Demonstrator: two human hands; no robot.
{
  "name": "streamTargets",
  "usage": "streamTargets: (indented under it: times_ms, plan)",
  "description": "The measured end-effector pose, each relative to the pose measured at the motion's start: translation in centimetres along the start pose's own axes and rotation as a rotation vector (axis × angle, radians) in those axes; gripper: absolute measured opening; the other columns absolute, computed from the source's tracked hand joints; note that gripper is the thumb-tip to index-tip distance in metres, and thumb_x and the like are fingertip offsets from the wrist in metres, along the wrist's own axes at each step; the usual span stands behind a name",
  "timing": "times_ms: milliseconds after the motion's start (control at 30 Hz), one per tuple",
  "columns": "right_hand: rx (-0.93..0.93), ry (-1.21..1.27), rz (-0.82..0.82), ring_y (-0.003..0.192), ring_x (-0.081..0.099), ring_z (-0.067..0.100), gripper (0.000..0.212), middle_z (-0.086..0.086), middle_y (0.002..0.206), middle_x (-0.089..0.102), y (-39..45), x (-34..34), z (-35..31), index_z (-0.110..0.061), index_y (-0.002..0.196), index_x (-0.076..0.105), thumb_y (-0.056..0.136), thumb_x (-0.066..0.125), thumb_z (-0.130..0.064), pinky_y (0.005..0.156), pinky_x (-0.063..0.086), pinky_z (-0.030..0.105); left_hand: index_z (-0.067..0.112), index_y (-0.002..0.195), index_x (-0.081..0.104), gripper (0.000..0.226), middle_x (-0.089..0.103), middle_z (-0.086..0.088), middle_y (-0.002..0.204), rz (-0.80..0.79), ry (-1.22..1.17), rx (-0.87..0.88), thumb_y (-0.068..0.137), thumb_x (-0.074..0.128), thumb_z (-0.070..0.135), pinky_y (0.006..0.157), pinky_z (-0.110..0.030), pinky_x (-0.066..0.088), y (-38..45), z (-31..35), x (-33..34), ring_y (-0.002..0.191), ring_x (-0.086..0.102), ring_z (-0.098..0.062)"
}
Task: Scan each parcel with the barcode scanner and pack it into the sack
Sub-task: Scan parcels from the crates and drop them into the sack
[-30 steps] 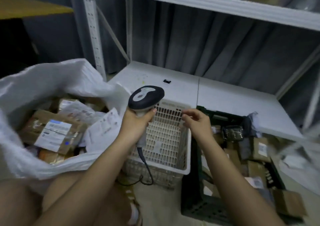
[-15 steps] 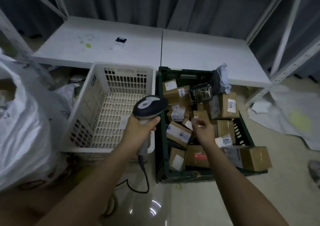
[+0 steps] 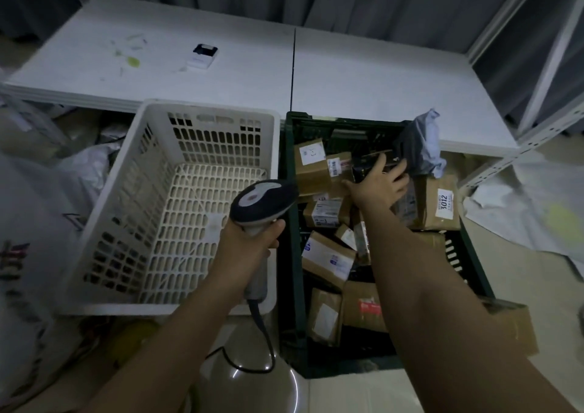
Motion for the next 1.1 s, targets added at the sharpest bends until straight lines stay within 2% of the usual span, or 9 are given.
streamTargets:
  times_ms: [167,267,300,433,533,633,733,900,1100]
  plan:
    - [0.010,0.064,0.092,0.138,0.015,0.046,0.083,0.022,0.156,0.005,-0.5,0.4,1.2,-0.027,0.149,0.019,0.084,0.071,-0.030,0.110,0.029,0.056,0.008,0.118,0.059,0.036,0.067,-0.008,0.083,0.028,-0.066,-0.048,0.084,0.071,0.010,0.057,-0.019,0.055,-0.2,-0.8,-0.8,0.060,0.065,-0.006]
    - [-0.012,0.217,0.196,0.132,0.022,0.046,0.084,0.024,0.150,0.016,-2.7,-0.5,2.0,-0.022,0.145,0.029,0.075,0.075,-0.031,0.103,0.036,0.053,0.007,0.127,0.057,0.053,0.067,-0.019,0.111,0.048,-0.083,-0.066,0.079,0.076,0.019,0.089,-0.042,0.055,-0.4,-1.4,-1.8,0.100,0.066,-0.028]
    - [-0.014,0.288,0.239,0.130,0.024,0.045,0.084,0.024,0.148,0.019,-3.9,-1.1,2.4,-0.021,0.144,0.033,0.073,0.076,-0.030,0.102,0.038,0.052,0.004,0.127,0.057,0.057,0.065,-0.022,0.115,0.048,-0.085,-0.077,0.078,0.078,0.022,0.092,-0.045,0.053,-0.6,-1.5,-2.0,0.105,0.063,-0.035]
    - [-0.205,0.421,0.345,0.131,0.023,0.036,0.079,0.018,0.145,0.020,-10.8,-3.8,3.8,-0.025,0.138,0.041,0.068,0.079,-0.027,0.095,0.040,0.044,-0.001,0.125,0.057,0.055,0.064,-0.025,0.113,0.083,-0.109,-0.076,0.079,0.076,0.021,0.088,-0.043,0.053,-1.9,-1.6,-1.7,0.096,0.064,-0.034]
    - [-0.441,0.368,0.402,0.129,0.024,0.034,0.086,0.012,0.144,0.020,-16.0,-5.8,3.7,-0.028,0.140,0.034,0.067,0.078,-0.035,0.092,0.043,0.051,0.005,0.125,0.058,0.046,0.068,-0.015,0.102,0.091,-0.108,-0.049,0.083,0.073,0.017,0.079,-0.036,0.056,-3.6,-1.0,-1.3,0.083,0.064,-0.022]
    - [-0.639,0.246,0.387,0.127,0.028,0.037,0.103,0.012,0.144,0.023,-19.7,-6.4,3.1,-0.024,0.148,0.021,0.065,0.083,-0.033,0.097,0.040,0.054,0.009,0.125,0.058,0.045,0.068,-0.009,0.101,0.105,-0.140,-0.014,0.084,0.072,0.017,0.076,-0.030,0.056,-5.6,0.0,-1.6,0.084,0.064,-0.017]
    - [-0.803,0.159,0.312,0.123,0.031,0.033,0.104,0.011,0.140,0.031,-22.8,-5.4,2.6,-0.019,0.149,0.022,0.066,0.084,-0.033,0.097,0.042,0.051,0.017,0.119,0.061,0.034,0.069,-0.008,0.104,0.100,-0.155,0.040,0.086,0.070,0.013,0.085,-0.037,0.055,-7.6,0.5,-3.2,0.086,0.066,-0.016]
    - [-0.934,0.099,0.149,0.113,0.039,0.027,0.073,0.013,0.128,0.052,-26.1,-2.0,2.6,-0.007,0.138,0.043,0.074,0.076,-0.018,0.090,0.052,0.046,0.016,0.120,0.062,0.035,0.071,0.000,0.107,0.080,-0.165,0.021,0.085,0.071,0.016,0.093,-0.040,0.053,-9.6,-0.3,-5.7,0.096,0.068,-0.013]
    - [-0.839,0.201,0.026,0.114,0.042,0.024,0.041,0.005,0.117,0.054,-26.4,-2.3,0.3,-0.013,0.120,0.065,0.092,0.046,-0.037,0.096,0.041,0.036,0.016,0.124,0.061,0.042,0.069,-0.002,0.112,0.086,-0.145,-0.002,0.084,0.073,0.024,0.095,-0.041,0.051,-9.5,-0.9,-5.9,0.103,0.064,-0.020]
Point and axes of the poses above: each hand's wrist, its own y-axis towards the middle knuckle, its own x-axis out of the palm, z = x × y, the point moved 1 cm from there along y, towards the middle knuckle
